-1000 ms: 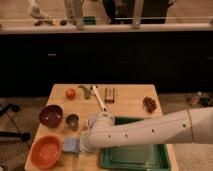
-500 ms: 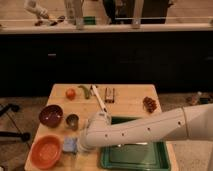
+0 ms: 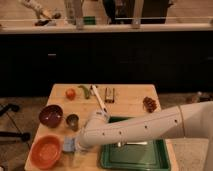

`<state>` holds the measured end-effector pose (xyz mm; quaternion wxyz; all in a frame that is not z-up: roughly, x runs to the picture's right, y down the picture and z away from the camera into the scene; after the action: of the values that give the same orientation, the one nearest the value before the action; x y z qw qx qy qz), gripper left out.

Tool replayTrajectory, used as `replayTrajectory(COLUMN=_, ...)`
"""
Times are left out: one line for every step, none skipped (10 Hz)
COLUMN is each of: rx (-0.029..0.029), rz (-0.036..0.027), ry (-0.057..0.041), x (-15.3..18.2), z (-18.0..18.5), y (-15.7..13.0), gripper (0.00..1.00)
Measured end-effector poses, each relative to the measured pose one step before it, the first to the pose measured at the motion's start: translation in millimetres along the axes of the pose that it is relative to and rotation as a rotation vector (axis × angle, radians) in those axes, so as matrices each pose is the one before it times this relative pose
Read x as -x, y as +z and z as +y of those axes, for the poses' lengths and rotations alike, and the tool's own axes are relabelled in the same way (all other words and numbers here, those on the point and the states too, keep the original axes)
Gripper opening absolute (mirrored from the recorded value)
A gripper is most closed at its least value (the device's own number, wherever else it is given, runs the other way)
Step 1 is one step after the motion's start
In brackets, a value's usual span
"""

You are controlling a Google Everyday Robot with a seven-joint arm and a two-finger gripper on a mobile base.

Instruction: Wipe purple bowl with sponge

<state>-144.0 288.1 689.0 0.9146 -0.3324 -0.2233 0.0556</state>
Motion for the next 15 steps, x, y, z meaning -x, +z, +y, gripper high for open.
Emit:
replayTrajectory(rx=0.00114, rz=-0.00196, ry=-0.00219, x=0.22, z=-0.25, y=0.09, gripper=0.59)
replayTrajectory(rx=0.00225, rz=-0.00210, ry=-0.00096, x=-0.34, z=-0.43, y=0.63, gripper=0.50)
replayTrajectory(rx=0.00162, rz=-0.00295, ry=0.00042, x=-0.10, z=-1.02, y=0.74, gripper=0.39)
replayTrajectory(rx=0.00194, rz=-0.00319, ry=0.00026, x=0.20, z=-1.03, y=0.89, gripper=0.29)
replayTrajectory(rx=0.00266, rz=-0.00293, ry=-0.00165, x=0.96, z=-0.66, y=1.10, gripper=0.19)
replayTrajectory(rx=0.00142, rz=-0.00321, ry=-0.00206, x=0.64, z=-0.51, y=0.38, gripper=0.09)
replayTrajectory(rx=-0.00038, rz=-0.00299, ry=-0.00188, x=0.53, z=-0.97, y=-0.80, gripper=0.01)
replayTrajectory(rx=-0.00260, rz=-0.00183, ry=-0.00499, x=1.49, z=-0.38, y=-1.24, gripper=0.00)
replayTrajectory(rx=-0.00956, rz=-0.00241, ry=-0.00783, x=3.67, z=-1.63, y=-5.63, gripper=0.00)
replayTrajectory(rx=-0.01633, rz=-0.00138, ry=-0.01672, x=7.50, z=-2.70, y=-11.11, gripper=0.00)
replayTrajectory(rx=-0.00966, rz=-0.00084, ry=-0.01336, x=5.78, z=-1.63, y=-7.32, gripper=0.00)
replayTrajectory(rx=-0.01313, rz=-0.00174, ry=-0.02051, x=9.51, z=-2.81, y=-10.17, gripper=0.00)
replayTrajectory(rx=-0.01068, rz=-0.00081, ry=-0.01609, x=6.65, z=-3.30, y=-6.07, gripper=0.00)
replayTrajectory(rx=-0.00716, rz=0.00027, ry=-0.01711, x=5.93, z=-3.81, y=-2.46, gripper=0.00)
replayTrajectory(rx=-0.00360, rz=-0.00053, ry=-0.01805, x=7.56, z=-4.20, y=-0.56, gripper=0.00)
